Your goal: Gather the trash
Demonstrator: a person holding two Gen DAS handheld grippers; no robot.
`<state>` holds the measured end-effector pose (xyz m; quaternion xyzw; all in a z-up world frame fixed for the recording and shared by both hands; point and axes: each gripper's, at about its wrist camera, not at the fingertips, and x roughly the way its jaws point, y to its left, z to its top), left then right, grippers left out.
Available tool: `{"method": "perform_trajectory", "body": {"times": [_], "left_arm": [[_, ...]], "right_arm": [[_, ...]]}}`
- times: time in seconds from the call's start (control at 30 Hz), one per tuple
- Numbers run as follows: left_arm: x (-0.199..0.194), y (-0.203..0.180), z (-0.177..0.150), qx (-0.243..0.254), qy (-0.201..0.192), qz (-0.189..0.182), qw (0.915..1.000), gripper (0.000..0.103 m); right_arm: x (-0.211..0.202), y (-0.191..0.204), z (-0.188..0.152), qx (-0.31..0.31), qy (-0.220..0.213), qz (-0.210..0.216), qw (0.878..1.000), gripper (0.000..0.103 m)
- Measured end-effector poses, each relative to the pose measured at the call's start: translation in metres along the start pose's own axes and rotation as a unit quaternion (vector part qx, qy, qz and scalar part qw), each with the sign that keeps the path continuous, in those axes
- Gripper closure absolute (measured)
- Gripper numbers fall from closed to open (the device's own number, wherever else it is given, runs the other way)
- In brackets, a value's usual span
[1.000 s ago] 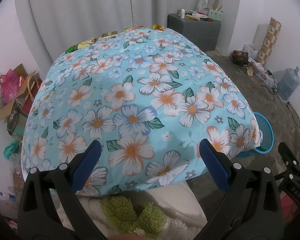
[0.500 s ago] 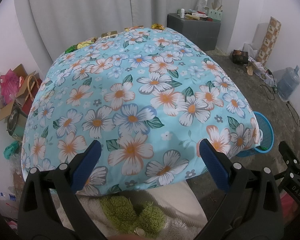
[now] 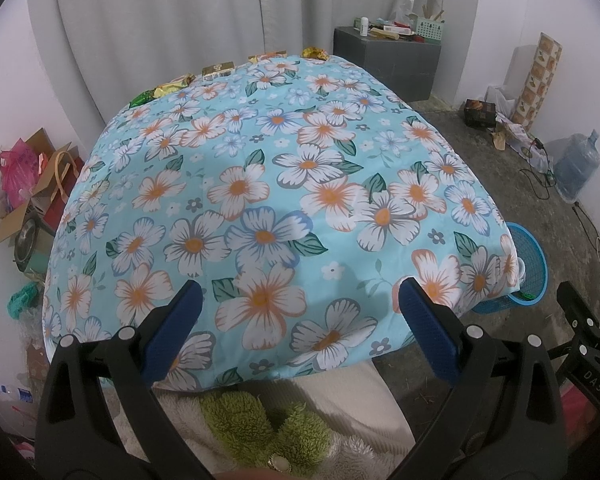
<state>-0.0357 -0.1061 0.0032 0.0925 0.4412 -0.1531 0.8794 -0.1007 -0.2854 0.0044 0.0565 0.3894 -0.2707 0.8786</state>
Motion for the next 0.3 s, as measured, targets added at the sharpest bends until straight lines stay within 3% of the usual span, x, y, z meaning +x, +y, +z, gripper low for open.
{"method": "perform_trajectory", "body": {"times": [0.3], "left_arm": [[0.0000, -0.0025, -0.0046, 0.001, 0.002, -0.001, 1.0000, 0.009]], "right_arm": [[-0.0001, 0.0000, 0.0000, 0.000, 0.000, 0.000, 1.000, 0.006]]}}
